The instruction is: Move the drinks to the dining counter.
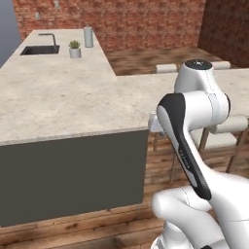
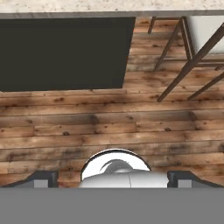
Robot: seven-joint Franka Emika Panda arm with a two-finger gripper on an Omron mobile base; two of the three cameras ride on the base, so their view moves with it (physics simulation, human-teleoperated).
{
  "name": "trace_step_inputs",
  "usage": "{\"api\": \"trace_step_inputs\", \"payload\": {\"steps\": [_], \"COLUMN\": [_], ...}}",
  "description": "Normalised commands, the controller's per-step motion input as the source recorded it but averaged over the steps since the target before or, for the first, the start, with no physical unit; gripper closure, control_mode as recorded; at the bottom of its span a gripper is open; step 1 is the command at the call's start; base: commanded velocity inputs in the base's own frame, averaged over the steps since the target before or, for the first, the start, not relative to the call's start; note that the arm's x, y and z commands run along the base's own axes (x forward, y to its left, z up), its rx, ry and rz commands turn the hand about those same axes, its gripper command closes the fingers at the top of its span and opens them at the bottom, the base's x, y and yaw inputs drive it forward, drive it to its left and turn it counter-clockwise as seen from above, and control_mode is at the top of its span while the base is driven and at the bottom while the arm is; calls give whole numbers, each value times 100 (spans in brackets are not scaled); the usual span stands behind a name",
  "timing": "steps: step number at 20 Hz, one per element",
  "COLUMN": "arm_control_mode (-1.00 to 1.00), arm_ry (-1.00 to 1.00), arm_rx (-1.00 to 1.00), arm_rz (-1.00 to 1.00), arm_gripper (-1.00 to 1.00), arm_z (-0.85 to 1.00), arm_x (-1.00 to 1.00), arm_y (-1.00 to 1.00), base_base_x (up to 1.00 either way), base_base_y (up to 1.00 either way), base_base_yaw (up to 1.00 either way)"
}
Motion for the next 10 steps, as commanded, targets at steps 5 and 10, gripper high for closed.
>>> {"api": "trace_step_inputs", "payload": {"steps": [5, 10], "arm_control_mode": [100, 100], "arm_ry": [0, 0], "arm_rx": [0, 0], "arm_rz": [0, 0], "arm_gripper": [-100, -100], "arm_z": [0, 0], "arm_x": [0, 0], "arm_y": [0, 0], "base_base_x": [-24, -2], "base_base_y": [100, 100], "base_base_yaw": [0, 0]}}
